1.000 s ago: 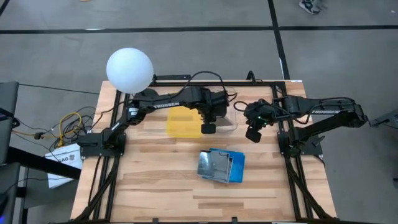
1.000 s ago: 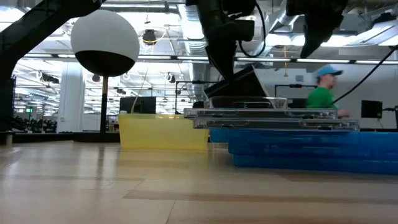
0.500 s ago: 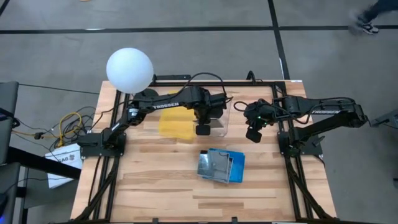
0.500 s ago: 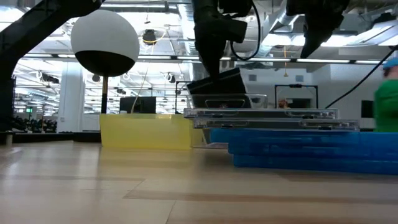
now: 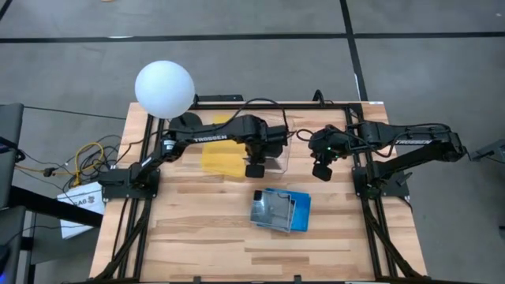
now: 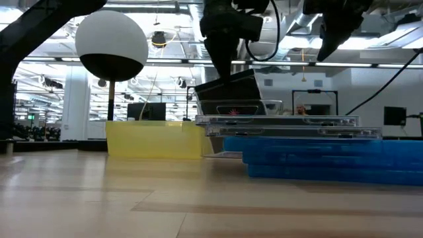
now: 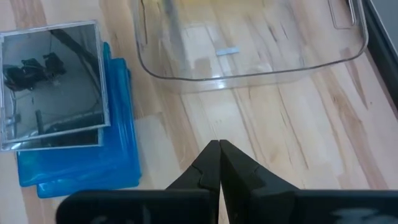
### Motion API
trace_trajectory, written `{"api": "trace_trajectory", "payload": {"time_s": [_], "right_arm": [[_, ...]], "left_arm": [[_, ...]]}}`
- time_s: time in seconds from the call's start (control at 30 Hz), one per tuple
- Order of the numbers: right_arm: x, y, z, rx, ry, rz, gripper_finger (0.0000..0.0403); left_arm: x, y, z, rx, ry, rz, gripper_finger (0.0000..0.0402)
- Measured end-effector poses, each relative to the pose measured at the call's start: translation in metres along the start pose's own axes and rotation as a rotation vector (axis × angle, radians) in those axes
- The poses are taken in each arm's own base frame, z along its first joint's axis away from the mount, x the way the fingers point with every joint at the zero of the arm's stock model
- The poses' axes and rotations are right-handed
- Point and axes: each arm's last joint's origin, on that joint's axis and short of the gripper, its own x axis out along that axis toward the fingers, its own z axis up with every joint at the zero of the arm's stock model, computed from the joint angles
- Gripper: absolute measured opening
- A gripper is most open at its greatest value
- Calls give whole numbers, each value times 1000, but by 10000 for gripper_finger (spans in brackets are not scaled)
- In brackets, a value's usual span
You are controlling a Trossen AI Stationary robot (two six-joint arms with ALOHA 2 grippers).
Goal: Pick & place jewel cases by type
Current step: Put the black CD case into the transparent bin
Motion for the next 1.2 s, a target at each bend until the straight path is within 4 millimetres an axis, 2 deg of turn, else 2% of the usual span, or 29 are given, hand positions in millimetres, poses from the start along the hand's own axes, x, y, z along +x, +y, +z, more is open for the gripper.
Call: {"api": "trace_trajectory", "payload": {"time_s": [0.3,0.7,1.0,1.2], "right_arm": [[0,0,1,-25,-6,1,0],[0,0,1,-42,-8,-10,0],[0,0,1,-60,-8,-12,0],[0,-1,1,-74,-10,-23,0]], "left_arm": [[1,-16,4,56,-5,13,27],[2,-28,9,25,-21,47,27],[31,-41,15,60,63,76,27],[32,-45,15,87,76,109,30]]}}
